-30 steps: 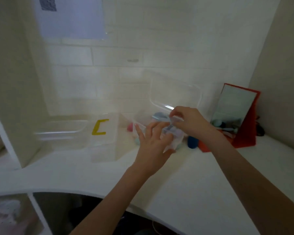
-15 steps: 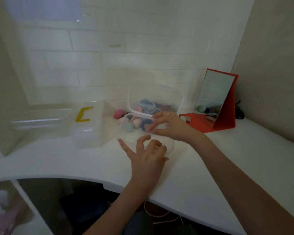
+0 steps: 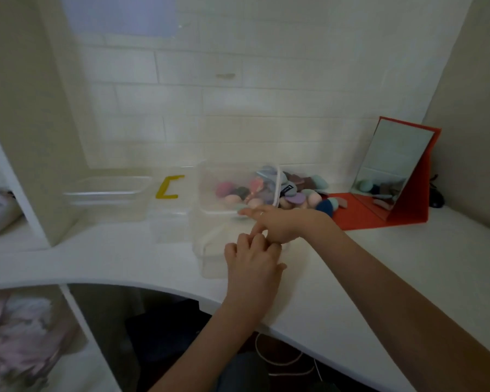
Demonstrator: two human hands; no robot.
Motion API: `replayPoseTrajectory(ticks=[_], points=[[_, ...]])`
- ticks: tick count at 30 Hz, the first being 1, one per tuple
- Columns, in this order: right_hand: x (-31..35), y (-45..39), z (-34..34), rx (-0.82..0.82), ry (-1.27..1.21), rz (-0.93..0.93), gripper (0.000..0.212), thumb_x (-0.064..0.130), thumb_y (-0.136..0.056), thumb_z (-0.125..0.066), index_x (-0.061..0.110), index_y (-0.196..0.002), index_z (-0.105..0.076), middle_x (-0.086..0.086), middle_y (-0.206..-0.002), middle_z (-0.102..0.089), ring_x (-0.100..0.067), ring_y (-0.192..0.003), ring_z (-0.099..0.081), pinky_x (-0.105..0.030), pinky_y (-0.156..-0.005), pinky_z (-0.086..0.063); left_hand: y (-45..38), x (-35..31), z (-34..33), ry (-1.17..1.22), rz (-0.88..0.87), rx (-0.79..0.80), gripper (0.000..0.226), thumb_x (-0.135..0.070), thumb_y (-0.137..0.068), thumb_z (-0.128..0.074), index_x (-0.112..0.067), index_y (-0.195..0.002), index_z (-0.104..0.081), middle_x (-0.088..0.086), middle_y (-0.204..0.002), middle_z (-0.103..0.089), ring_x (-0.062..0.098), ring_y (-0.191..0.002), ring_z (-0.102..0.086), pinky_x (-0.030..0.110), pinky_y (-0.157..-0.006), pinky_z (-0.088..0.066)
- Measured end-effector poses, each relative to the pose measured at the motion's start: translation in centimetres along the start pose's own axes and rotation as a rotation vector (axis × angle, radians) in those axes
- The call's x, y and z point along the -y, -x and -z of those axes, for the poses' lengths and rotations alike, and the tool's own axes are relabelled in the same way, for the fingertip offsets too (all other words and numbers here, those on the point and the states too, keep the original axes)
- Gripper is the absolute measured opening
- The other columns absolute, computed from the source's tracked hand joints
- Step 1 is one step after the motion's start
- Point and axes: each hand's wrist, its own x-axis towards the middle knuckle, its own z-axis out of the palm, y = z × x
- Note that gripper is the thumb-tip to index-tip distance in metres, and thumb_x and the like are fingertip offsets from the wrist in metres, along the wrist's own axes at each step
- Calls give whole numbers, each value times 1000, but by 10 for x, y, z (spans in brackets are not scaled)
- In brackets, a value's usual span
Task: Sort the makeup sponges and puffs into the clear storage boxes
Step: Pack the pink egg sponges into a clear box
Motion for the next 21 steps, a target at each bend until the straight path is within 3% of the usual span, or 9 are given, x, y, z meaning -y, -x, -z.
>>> replayPoseTrajectory(ticks=[3,6,8,10,12,14,16,19,21], points=[[-11,-3,-5,-48,-19,57,40,12,-90,-57,22,-129,-58,9,-158,-14,-17,-145,-11,-34,-117,-17,-15,19,26,341,42,107,38,-46,-78,-42,-18,-83,-66,4,-80,-67,25,-73,-59,32,-63,-41],[-17,-5,-12,-144,-207,105,17,29,-88,-63,36,-103,-65,14,-153,-26,-9,-141,-22,-30,-114,-23,-35,59,32,346,172,-69,33,-43,-76,-46,-17,-88,-61,2,-81,-67,24,-79,-62,34,-73,-45],[-21,-7,-16,-177,-335,100,10,32,-85,-66,42,-90,-65,18,-151,-30,-5,-139,-24,-24,-110,-22,-48,87,22,251,216,-40,47,-46,-67,-48,-18,-103,-62,7,-108,-64,30,-107,-56,33,-94,-35],[-24,-9,-19,-233,-426,102,12,32,-82,-69,42,-88,-65,19,-148,-34,-4,-138,-25,-25,-110,-21,-58,103,21,360,299,146,59,-44,-64,-59,-25,-120,-56,14,-141,-40,31,-137,-27,32,-110,-16],[-28,-13,-24,-282,-447,112,14,29,-80,-72,37,-91,-66,21,-145,-36,-3,-138,-23,-26,-111,-18,-69,115,22,468,331,326,56,-32,-70,-74,-32,-122,-54,16,-154,-18,25,-145,-7,34,-114,-11],[-31,-21,-31,-352,-417,123,16,25,-78,-72,34,-90,-65,21,-143,-39,-3,-138,-22,-29,-113,-18,-79,126,17,391,286,368,46,-26,-75,-76,-32,-118,-59,19,-154,-17,27,-145,-12,36,-113,-16],[-31,-28,-35,-440,-434,147,18,27,-76,-71,39,-82,-60,20,-140,-45,-6,-137,-29,-36,-115,-22,-85,131,12,135,268,386,40,-31,-83,-68,-35,-121,-57,20,-153,-21,34,-141,-22,40,-111,-20],[-27,-34,-36,-525,-533,158,21,27,-76,-72,42,-76,-57,19,-125,-57,-5,-126,-44,-35,-108,-33,-82,123,6,-131,336,355,44,-38,-88,-59,-41,-129,-47,9,-152,-26,36,-134,-24,44,-105,-22],[-26,-36,-37,-560,-641,146,19,26,-76,-71,39,-78,-57,20,-109,-63,-5,-113,-54,-32,-98,-42,-77,121,5,-146,355,301,48,-24,-85,-59,-43,-128,-46,-1,-151,-29,32,-131,-24,43,-100,-22]])
